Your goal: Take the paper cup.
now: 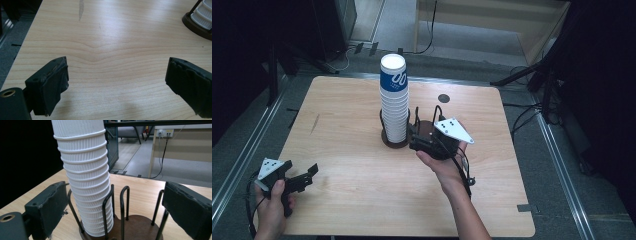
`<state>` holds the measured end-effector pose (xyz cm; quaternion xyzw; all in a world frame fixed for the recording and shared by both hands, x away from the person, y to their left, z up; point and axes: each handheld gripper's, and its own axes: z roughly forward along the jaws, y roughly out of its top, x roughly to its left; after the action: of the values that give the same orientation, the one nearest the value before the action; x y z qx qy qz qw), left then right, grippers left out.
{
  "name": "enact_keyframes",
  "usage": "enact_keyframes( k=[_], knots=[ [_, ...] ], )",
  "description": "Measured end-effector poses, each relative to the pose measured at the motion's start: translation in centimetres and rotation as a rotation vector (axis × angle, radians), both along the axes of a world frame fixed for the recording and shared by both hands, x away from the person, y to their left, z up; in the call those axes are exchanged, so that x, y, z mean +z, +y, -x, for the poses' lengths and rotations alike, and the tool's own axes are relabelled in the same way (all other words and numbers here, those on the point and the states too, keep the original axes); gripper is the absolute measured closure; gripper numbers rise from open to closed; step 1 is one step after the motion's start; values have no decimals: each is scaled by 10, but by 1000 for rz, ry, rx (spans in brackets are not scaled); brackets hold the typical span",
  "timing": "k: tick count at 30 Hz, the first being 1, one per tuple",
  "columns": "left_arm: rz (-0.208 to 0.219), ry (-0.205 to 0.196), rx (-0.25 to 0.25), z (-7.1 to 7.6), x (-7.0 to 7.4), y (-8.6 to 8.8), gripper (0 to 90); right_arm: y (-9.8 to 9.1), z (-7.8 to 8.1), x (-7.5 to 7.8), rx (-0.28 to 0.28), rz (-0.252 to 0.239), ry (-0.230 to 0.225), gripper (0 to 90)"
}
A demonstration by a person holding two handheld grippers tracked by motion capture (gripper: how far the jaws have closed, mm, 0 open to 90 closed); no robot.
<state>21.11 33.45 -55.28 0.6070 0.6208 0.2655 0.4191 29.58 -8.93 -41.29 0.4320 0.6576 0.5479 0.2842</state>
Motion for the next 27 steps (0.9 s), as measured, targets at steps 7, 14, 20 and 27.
enact_keyframes(
  k=[7, 14, 20, 27],
  knots=[
    [-1, -2, -1, 0, 0, 0, 54, 13, -3, 5, 15, 1, 2, 62],
    [0, -1, -2, 0, 0, 0, 54, 22, -7, 8, 26, 5, 0, 62],
    [-1, -2, -2, 0, 0, 0, 54, 29, -10, 9, 35, 8, 4, 62],
    [1, 0, -3, 0, 0, 0, 54, 35, -16, 13, 35, 0, 2, 62]
  ],
)
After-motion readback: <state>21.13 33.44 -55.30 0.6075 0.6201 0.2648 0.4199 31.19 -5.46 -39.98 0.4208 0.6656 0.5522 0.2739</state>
